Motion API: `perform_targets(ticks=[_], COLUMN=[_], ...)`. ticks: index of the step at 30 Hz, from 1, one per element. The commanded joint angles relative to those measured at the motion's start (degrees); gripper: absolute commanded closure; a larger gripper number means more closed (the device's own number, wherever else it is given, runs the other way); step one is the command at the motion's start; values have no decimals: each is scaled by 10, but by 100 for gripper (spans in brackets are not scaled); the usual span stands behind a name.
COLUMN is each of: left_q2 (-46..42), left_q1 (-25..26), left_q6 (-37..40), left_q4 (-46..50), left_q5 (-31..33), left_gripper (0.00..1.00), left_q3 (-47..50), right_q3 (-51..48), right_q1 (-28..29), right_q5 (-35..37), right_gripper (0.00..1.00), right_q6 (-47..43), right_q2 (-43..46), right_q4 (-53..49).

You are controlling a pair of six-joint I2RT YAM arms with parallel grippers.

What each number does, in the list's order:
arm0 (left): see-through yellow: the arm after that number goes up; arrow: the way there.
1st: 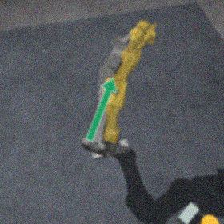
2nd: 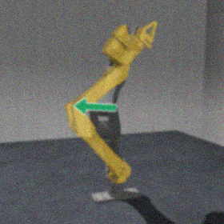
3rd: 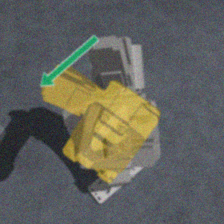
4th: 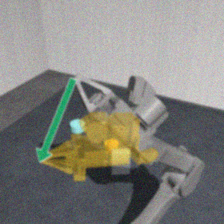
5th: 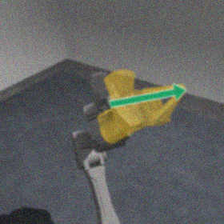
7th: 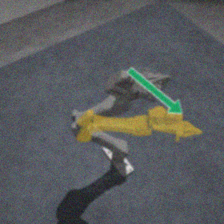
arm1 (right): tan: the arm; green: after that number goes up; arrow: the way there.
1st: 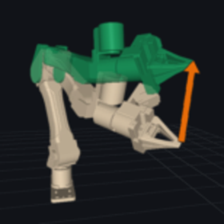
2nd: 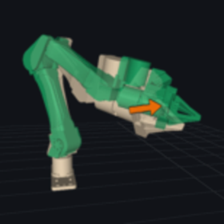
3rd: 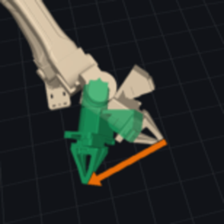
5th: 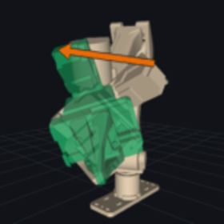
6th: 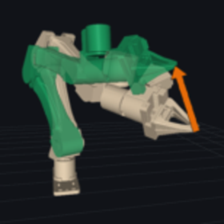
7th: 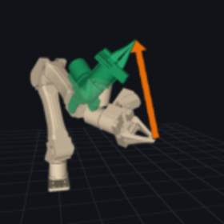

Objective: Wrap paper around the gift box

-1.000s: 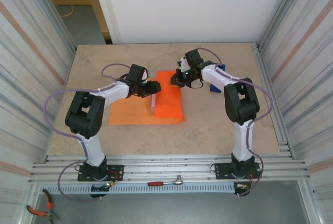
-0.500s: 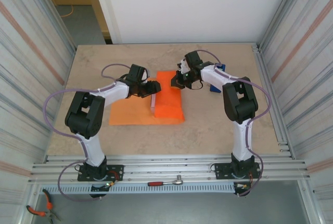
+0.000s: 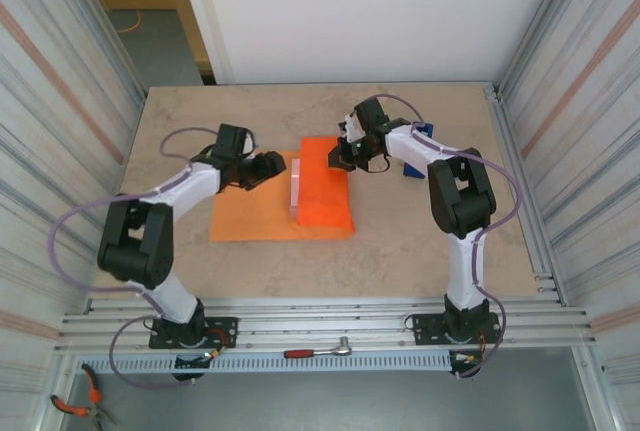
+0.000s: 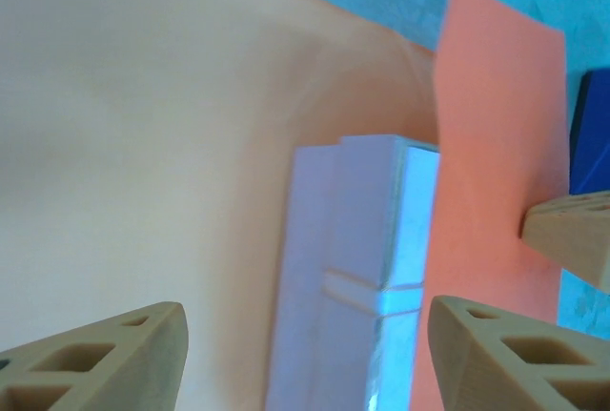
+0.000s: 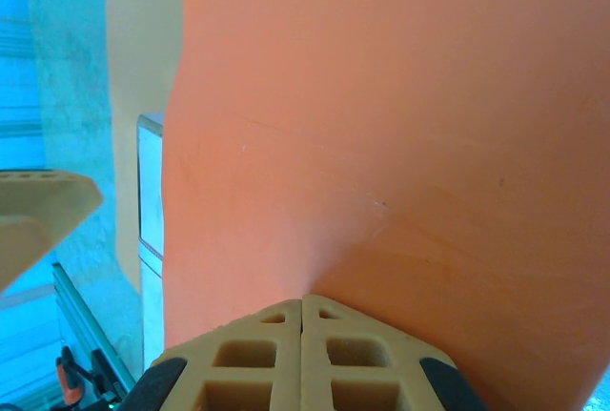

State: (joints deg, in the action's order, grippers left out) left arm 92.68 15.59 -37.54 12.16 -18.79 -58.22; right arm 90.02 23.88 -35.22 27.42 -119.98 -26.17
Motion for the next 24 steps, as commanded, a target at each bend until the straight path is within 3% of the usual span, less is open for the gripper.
perform_targets(ticks=[1,9,16,24], left_q2=[-51,-164,-202,-163], left_q1=[-30,-94,-112,-116], left_q6=[-38,-67,-71,-51], left_q4=[27,74,107,92], left_q5=[28,128,194,180], left_gripper=[31,25,23,21], left_q3=[65,188,219,222], right_q3=[-27,-32,-29,-28], right_q1=[-7,-7,-6,-7], right_q5=[44,40,36,35], right_gripper=[100,100,100,100], right_q6=[-24,-29,-29,-29], right_q2=[-14,-14,-17,-18], right_q4=[-50,-49,-50,-51])
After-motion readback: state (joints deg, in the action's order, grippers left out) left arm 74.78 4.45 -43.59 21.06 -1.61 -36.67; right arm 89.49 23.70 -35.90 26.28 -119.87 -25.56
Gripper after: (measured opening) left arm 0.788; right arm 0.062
